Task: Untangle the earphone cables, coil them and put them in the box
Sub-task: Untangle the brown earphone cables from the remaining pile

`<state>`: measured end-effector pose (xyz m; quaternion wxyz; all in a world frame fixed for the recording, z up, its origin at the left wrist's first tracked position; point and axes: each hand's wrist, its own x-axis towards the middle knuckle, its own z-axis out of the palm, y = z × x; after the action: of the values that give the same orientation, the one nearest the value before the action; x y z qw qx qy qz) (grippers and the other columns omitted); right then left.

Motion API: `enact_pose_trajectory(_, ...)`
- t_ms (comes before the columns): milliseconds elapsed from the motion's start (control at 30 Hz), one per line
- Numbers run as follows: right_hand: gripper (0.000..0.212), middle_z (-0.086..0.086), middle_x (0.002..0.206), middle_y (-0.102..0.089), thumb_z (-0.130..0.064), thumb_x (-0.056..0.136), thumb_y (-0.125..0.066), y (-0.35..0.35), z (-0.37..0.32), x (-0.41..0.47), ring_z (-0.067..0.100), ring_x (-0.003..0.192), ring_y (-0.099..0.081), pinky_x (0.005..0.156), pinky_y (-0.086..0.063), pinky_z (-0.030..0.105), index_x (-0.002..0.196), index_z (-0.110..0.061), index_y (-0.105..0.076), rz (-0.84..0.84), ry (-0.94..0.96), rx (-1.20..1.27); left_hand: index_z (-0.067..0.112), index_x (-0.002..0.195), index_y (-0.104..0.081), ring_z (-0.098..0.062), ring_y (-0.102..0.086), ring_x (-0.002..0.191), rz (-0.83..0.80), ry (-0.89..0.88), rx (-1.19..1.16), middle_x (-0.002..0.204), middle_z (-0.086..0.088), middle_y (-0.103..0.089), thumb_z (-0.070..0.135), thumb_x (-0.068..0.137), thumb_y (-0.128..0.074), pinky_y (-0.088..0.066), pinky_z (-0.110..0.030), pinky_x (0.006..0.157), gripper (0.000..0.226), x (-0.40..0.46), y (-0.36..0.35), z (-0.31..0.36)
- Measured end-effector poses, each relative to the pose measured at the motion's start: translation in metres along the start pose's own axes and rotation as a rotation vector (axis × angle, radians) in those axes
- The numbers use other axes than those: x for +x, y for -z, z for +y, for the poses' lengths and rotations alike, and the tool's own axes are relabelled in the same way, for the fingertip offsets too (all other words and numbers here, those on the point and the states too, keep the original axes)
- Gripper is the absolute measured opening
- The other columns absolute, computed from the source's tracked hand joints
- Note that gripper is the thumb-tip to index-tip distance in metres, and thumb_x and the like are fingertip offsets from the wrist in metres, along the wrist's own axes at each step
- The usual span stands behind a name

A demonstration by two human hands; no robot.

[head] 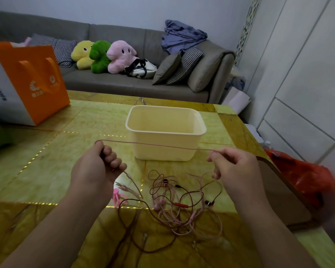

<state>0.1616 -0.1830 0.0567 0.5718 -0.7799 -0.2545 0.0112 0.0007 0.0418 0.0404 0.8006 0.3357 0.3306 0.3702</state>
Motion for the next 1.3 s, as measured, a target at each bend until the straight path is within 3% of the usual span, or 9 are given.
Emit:
enact_pose_trajectory(200, 0.010, 0.000, 0.063, -0.054, -0.016, 0.103, -0.065, 0.002, 0.010, 0.010, 0.015, 0.051, -0.041, 0.046, -0.033, 0.031, 0.102, -0.012, -0.074, 0.109, -0.191, 0.282, 0.020, 0.072, -0.040, -0.012, -0.030, 0.040, 0.140, 0.031, -0.051, 0.055, 0.005, -0.029, 0.024, 0.110, -0.039, -0.036, -0.025, 0.045, 0.038, 0.023, 0.015, -0.002)
enact_pose_trajectory(467, 0.033, -0.005, 0.050, -0.023, -0.010, 0.104, -0.046, 0.011, 0.010, 0.016, 0.011, 0.044, -0.016, 0.042, -0.015, 0.028, 0.073, -0.011, -0.058, 0.019, -0.345, 0.751, 0.018, 0.076, -0.043, -0.012, -0.028, 0.039, 0.194, 0.075, -0.089, 0.053, 0.007, -0.028, 0.012, 0.104, -0.034, -0.029, -0.023, 0.044, 0.030, 0.036, 0.030, 0.002)
enact_pose_trajectory(667, 0.036, -0.001, 0.057, -0.030, -0.022, 0.111, -0.041, 0.007, 0.010, 0.012, 0.013, 0.049, -0.021, 0.049, -0.017, 0.031, 0.112, -0.001, -0.069, -0.082, -0.293, 0.731, 0.006, 0.090, -0.067, -0.018, -0.054, 0.061, 0.162, 0.016, 0.208, 0.068, -0.003, -0.055, 0.000, 0.098, -0.053, -0.052, -0.028, 0.062, 0.017, 0.025, 0.018, -0.002)
enact_pose_trajectory(833, 0.036, 0.005, 0.062, -0.043, -0.019, 0.113, -0.039, -0.005, 0.002, 0.002, 0.017, 0.053, -0.028, 0.056, -0.015, 0.041, 0.111, -0.004, -0.073, -0.173, -0.139, 0.554, 0.007, 0.122, -0.068, -0.020, -0.069, 0.106, 0.162, -0.141, 0.613, 0.106, -0.005, -0.072, -0.021, 0.086, -0.040, -0.055, -0.030, 0.076, 0.054, 0.013, 0.007, -0.005)
enact_pose_trajectory(933, 0.036, 0.001, 0.063, -0.045, -0.018, 0.113, -0.045, -0.011, -0.004, -0.007, 0.017, 0.057, -0.036, 0.055, -0.023, 0.037, 0.098, -0.018, -0.078, -0.265, -0.021, 0.303, 0.027, 0.134, -0.062, -0.006, -0.059, 0.122, -0.077, -0.474, 0.878, 0.126, 0.009, -0.066, -0.016, 0.084, -0.054, -0.055, -0.035, 0.097, 0.066, -0.012, -0.003, -0.003)
enact_pose_trajectory(1067, 0.022, -0.016, 0.065, -0.057, -0.029, 0.103, -0.054, -0.029, -0.012, -0.023, 0.002, 0.063, -0.049, 0.061, -0.039, 0.032, 0.091, -0.024, -0.072, -0.514, 0.174, -0.049, 0.042, 0.149, -0.051, 0.008, -0.045, 0.139, -0.723, -0.613, 0.946, 0.147, 0.033, -0.051, -0.009, 0.092, -0.065, -0.040, -0.009, 0.106, 0.077, -0.050, -0.026, -0.012)
enact_pose_trajectory(1133, 0.015, -0.015, 0.068, -0.060, -0.025, 0.092, -0.055, -0.038, -0.011, -0.028, 0.003, 0.065, -0.052, 0.061, -0.043, 0.038, 0.083, -0.021, -0.066, -0.524, 0.238, -0.105, 0.032, 0.138, -0.065, -0.001, -0.058, 0.131, -0.829, -0.629, 0.971, 0.134, 0.021, -0.067, 0.002, 0.100, -0.064, -0.045, -0.016, 0.105, 0.049, -0.053, -0.028, -0.024)
enact_pose_trajectory(1200, 0.015, -0.013, 0.065, -0.060, -0.021, 0.093, -0.059, -0.040, -0.008, -0.029, 0.004, 0.062, -0.052, 0.058, -0.042, 0.033, 0.080, -0.021, -0.067, -0.470, 0.270, -0.135, 0.030, 0.120, -0.074, -0.005, -0.070, 0.105, -0.782, -0.734, 1.105, 0.105, 0.018, -0.075, 0.017, 0.105, -0.061, -0.054, -0.023, 0.087, 0.023, -0.049, -0.025, -0.027)
enact_pose_trajectory(1300, 0.017, -0.011, 0.059, -0.059, -0.015, 0.099, -0.069, -0.033, -0.007, -0.026, 0.004, 0.052, -0.050, 0.050, -0.034, 0.018, 0.086, -0.025, -0.074, -0.361, 0.260, -0.145, 0.026, 0.085, -0.072, -0.008, -0.060, 0.061, -0.614, -0.802, 1.266, 0.065, 0.013, -0.063, 0.029, 0.104, -0.062, -0.046, -0.028, 0.057, 0.022, -0.039, -0.017, -0.024)
